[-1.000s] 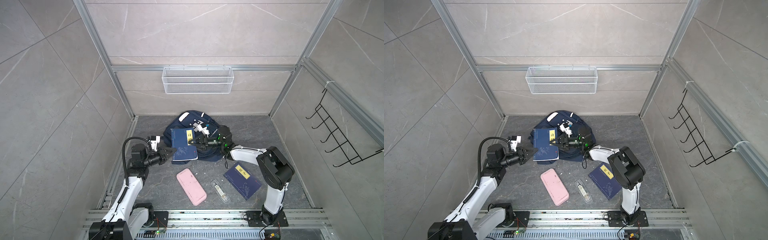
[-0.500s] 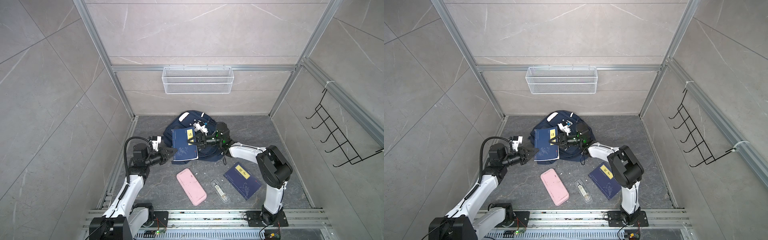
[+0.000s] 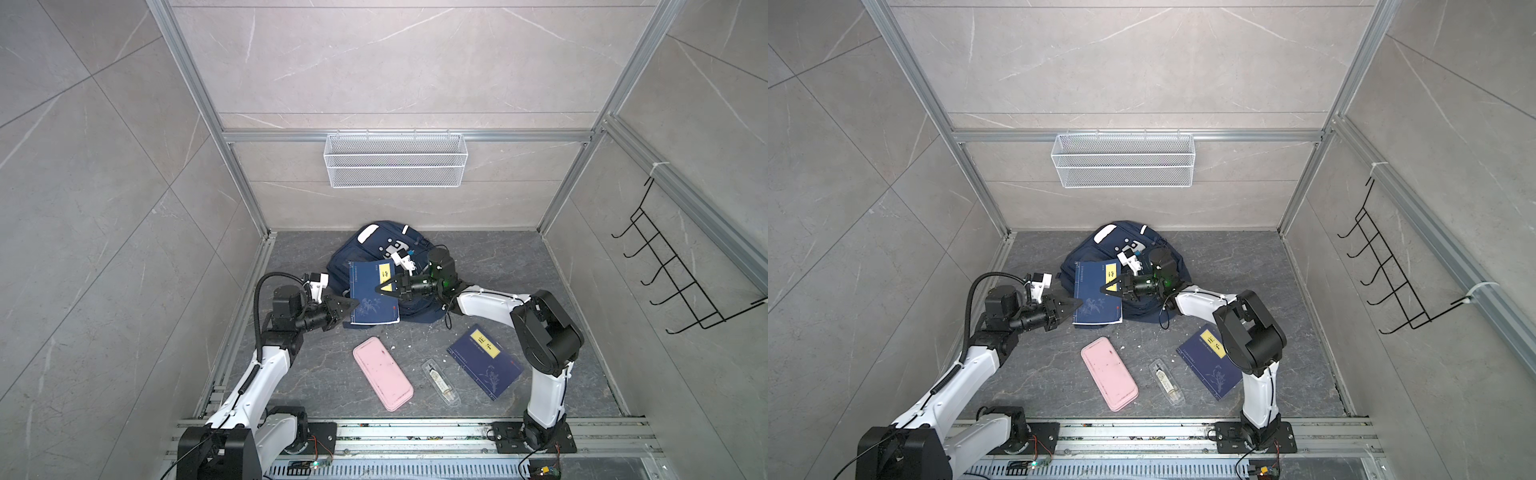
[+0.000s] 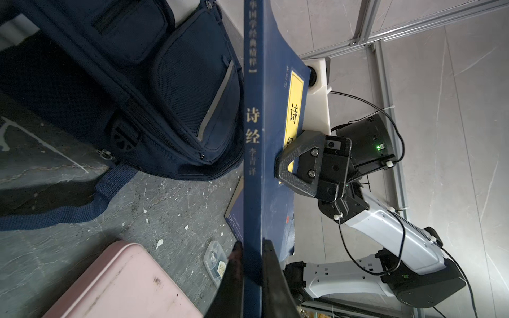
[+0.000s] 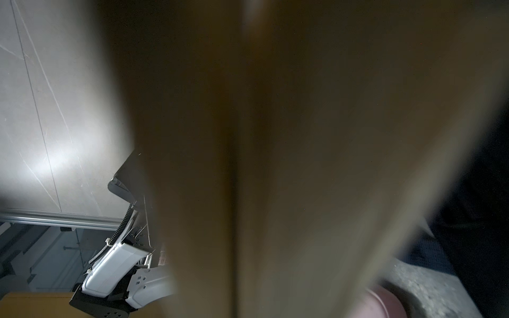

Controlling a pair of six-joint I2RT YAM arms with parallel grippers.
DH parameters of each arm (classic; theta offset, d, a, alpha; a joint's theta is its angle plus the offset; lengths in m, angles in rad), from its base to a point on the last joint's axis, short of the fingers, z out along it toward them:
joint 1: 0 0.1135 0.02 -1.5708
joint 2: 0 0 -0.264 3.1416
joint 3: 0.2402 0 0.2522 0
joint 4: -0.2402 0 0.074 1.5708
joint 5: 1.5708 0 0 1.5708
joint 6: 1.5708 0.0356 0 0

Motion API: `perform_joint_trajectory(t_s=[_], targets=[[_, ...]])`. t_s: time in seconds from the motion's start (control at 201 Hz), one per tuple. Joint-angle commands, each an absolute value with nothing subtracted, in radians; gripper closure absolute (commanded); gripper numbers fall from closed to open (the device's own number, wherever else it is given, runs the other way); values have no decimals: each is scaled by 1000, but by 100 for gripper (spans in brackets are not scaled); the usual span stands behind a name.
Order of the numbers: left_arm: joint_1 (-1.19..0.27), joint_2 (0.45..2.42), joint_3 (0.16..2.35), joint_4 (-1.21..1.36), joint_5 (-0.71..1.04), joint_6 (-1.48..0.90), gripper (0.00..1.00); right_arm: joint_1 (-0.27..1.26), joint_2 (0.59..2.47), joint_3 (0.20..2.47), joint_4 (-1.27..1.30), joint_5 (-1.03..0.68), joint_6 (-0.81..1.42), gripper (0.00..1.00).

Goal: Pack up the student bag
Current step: 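Carry the upright notebook with both grippers toward the backpack opening, then hold the backpack flap with the left gripper while the right lowers the notebook in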

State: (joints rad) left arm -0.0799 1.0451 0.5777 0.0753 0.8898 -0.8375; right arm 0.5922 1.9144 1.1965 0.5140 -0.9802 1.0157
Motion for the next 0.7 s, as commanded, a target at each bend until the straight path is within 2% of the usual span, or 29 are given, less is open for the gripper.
perform_joint_trajectory(t_s=[0.0, 0.04, 0.134, 0.264, 0.408, 0.692], targets=[[-80, 1046, 641, 23, 856, -773, 72, 570, 1813, 1167, 386, -920, 896, 100], [-82, 1048, 655, 1, 839, -758, 66, 551, 1790, 1149, 361, -902, 887, 100], [-88, 1058, 694, -76, 785, -710, 58, 484, 1726, 1085, 327, -856, 881, 100], [-151, 1100, 781, -198, 670, -627, 58, 396, 1620, 1008, 204, -737, 817, 100], [-318, 1215, 910, -305, 477, -538, 58, 350, 1501, 932, 81, -497, 732, 100], [-618, 1606, 1270, -488, 161, -382, 57, 322, 1253, 815, -48, -52, 662, 100]])
